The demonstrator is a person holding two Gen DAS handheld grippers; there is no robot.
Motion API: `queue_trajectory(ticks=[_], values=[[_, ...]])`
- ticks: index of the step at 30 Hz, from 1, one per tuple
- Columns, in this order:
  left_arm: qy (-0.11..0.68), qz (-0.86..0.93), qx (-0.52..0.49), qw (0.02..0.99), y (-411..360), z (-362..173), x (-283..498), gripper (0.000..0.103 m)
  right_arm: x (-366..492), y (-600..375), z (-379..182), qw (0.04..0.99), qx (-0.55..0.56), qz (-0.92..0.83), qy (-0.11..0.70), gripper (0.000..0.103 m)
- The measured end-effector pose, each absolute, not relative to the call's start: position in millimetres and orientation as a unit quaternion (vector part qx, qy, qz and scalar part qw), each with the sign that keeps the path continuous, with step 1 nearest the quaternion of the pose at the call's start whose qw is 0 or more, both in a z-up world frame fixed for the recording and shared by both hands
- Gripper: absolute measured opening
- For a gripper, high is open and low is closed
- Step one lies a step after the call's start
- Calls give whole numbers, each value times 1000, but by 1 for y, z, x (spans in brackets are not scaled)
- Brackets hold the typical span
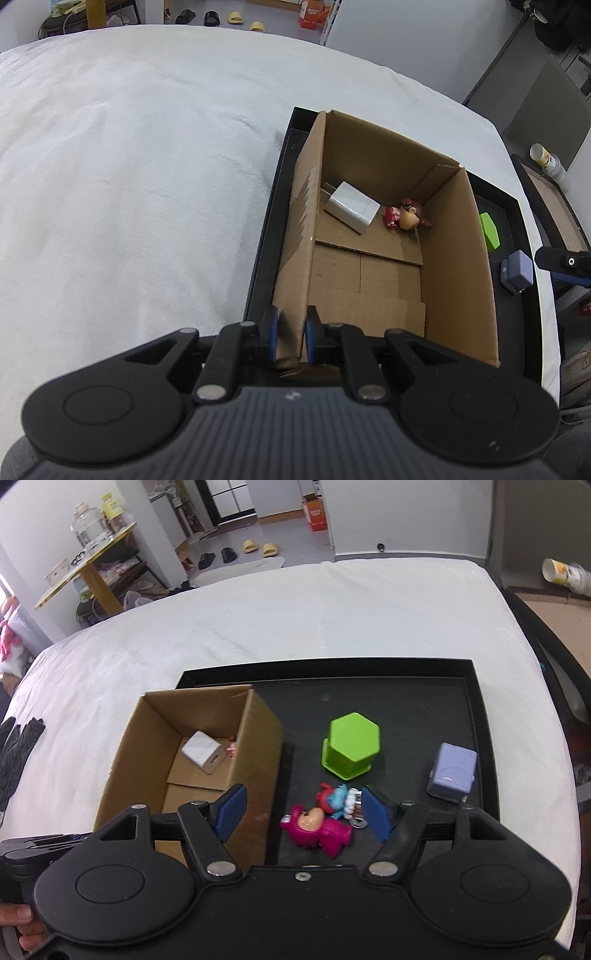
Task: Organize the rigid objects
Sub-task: 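Move the right gripper down to the pink doll and mug figure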
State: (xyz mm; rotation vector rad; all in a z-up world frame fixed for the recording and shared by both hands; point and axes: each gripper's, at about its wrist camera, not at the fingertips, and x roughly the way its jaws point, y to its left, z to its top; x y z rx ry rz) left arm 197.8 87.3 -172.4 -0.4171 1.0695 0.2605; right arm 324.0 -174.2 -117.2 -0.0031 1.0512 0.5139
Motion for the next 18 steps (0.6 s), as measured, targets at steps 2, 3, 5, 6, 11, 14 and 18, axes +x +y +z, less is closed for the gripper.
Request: queue_trajectory(ticks=[2,3,5,6,11,14,18], values=[[505,125,-196,831,87,-173,198,13,326,-180,-122,835,6,239,496,70],[505,126,-194,831,87,-173,199,13,326,-183,-124,836,11,237,495,73],[506,127,-191,831,85,-173,200,13,328,-189,-131,836,20,235,495,73],[507,127,-190,831,85,-173,200,13,328,-191,-135,836,25,234,496,73],[511,129,-184,830,84,-174,203,13,328,-204,-159,831,60,234,502,73],[513,130,-179,829,82,-174,204,13,329,-213,-175,823,94,235,509,73],[514,133,-173,830,80,-175,206,13,336,-218,-186,819,107,224,518,72]])
